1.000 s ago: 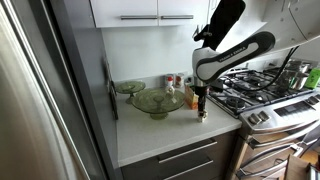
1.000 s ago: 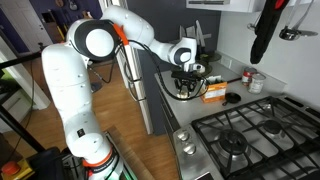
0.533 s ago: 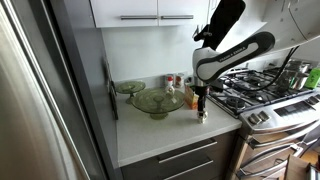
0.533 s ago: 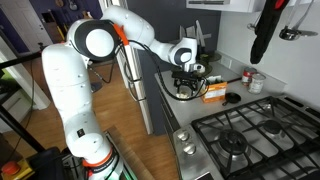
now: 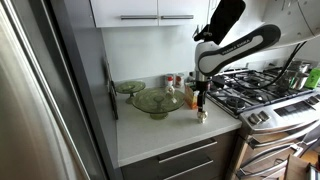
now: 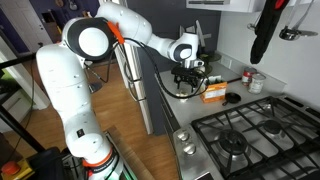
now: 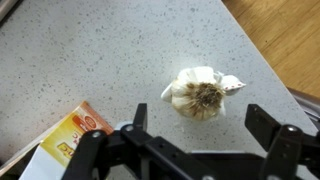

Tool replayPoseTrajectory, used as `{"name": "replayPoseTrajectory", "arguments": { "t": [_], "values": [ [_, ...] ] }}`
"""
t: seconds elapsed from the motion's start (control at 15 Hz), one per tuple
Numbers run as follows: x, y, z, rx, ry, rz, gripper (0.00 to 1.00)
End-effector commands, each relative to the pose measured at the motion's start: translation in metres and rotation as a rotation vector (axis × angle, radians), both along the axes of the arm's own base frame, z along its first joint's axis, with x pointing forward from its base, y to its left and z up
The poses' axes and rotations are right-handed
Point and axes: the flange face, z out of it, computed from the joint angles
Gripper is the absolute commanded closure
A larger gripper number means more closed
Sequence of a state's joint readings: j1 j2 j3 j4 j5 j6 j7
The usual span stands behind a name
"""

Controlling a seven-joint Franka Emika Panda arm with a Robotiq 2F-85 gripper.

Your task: Put the egg holder on the counter then put a bulb of garlic on it

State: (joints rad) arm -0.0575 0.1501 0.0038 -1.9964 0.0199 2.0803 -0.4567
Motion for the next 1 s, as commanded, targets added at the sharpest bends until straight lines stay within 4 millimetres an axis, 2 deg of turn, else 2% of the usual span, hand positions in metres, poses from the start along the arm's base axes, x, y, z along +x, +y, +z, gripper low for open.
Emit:
{"name": "replayPoseTrajectory", "arguments": {
  "t": [0.0, 0.2, 0.53, 0.73, 0.93],
  "values": [
    [-0.026, -0.009, 0.04, 0.032, -0.021, -0.066, 0.0],
    [-0.041, -0.011, 0.071, 0.019, -0.04, -0.161, 0.0],
    [-0.056, -0.002, 0.118, 0.078, -0.097, -0.397, 0.0],
    [-0.064, 0.0, 0.134, 0.064, -0.122, -0.558, 0.0],
    [-0.068, 0.003, 0.142, 0.038, -0.145, -0.598, 0.0]
  ]
}}
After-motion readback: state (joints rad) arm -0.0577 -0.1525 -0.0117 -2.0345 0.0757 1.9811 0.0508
